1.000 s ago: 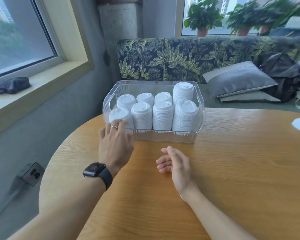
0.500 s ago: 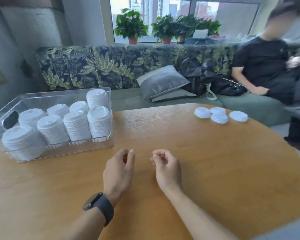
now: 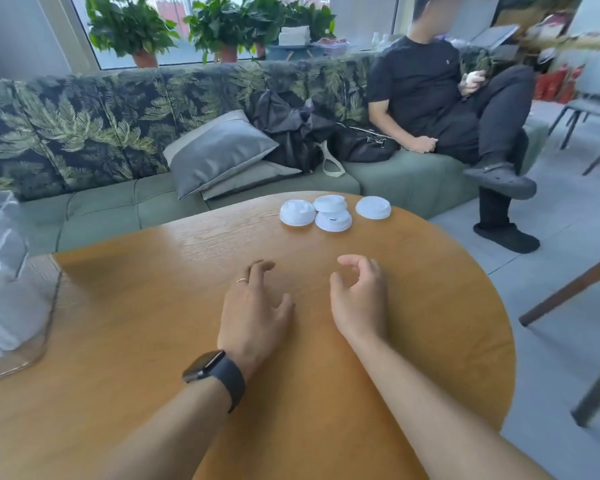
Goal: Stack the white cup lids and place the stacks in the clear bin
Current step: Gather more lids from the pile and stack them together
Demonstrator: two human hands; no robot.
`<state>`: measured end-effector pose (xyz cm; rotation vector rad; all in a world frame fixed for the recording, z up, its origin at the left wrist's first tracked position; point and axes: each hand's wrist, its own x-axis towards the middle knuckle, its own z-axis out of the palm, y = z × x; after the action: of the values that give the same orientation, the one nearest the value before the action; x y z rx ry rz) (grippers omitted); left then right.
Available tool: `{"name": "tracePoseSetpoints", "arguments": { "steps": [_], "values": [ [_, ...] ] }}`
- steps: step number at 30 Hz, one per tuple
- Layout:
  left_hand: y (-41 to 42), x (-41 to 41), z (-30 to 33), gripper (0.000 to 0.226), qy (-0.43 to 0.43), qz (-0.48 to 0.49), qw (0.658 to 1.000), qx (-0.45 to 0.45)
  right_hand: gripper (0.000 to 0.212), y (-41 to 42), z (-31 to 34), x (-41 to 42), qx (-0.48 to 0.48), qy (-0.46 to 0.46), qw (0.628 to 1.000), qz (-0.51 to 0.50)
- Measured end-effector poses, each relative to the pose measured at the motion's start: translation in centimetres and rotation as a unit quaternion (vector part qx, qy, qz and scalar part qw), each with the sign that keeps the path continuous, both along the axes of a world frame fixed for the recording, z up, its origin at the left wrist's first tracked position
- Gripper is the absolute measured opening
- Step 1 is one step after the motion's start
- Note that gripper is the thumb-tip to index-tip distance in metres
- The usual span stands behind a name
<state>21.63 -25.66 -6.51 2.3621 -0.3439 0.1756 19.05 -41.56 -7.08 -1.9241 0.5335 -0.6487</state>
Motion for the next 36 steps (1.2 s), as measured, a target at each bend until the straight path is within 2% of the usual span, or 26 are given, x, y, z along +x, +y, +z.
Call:
{"name": "tracePoseSetpoints", "arguments": {
  "steps": [7,14,19,24,30,36],
  "values": [
    [-4.6,9.4,-0.5,0.084,0.004,0.003,1.0,0.023,0.044,-4.4,-0.3,6.6,-0.073,0.01,0.997,-0.014],
    [-6.6,16.9,-1.0,0.099,-0.003,-0.016,1.0,-0.007,0.063,-7.0,-0.4,12.6,-0.105,0.011,0.994,0.022],
    [-7.4,20.3,-1.4,0.103,-0.02,-0.036,0.999,0.026,0.075,-7.3,-0.7,14.9,-0.128,0.03,0.991,0.021],
    [-7.8,20.9,-1.2,0.094,-0.024,-0.041,0.999,0.024,0.074,-7.4,-0.7,14.9,-0.124,0.021,0.992,0.011],
    [-6.0,18.9,-1.2,0.087,-0.017,-0.009,0.995,-0.093,0.069,-6.6,-0.5,13.3,-0.102,-0.007,0.995,0.008],
    [-3.1,14.3,-0.9,0.086,-0.001,0.012,0.987,-0.161,0.056,-4.1,-0.3,9.6,-0.107,0.006,0.994,0.018]
  ]
}}
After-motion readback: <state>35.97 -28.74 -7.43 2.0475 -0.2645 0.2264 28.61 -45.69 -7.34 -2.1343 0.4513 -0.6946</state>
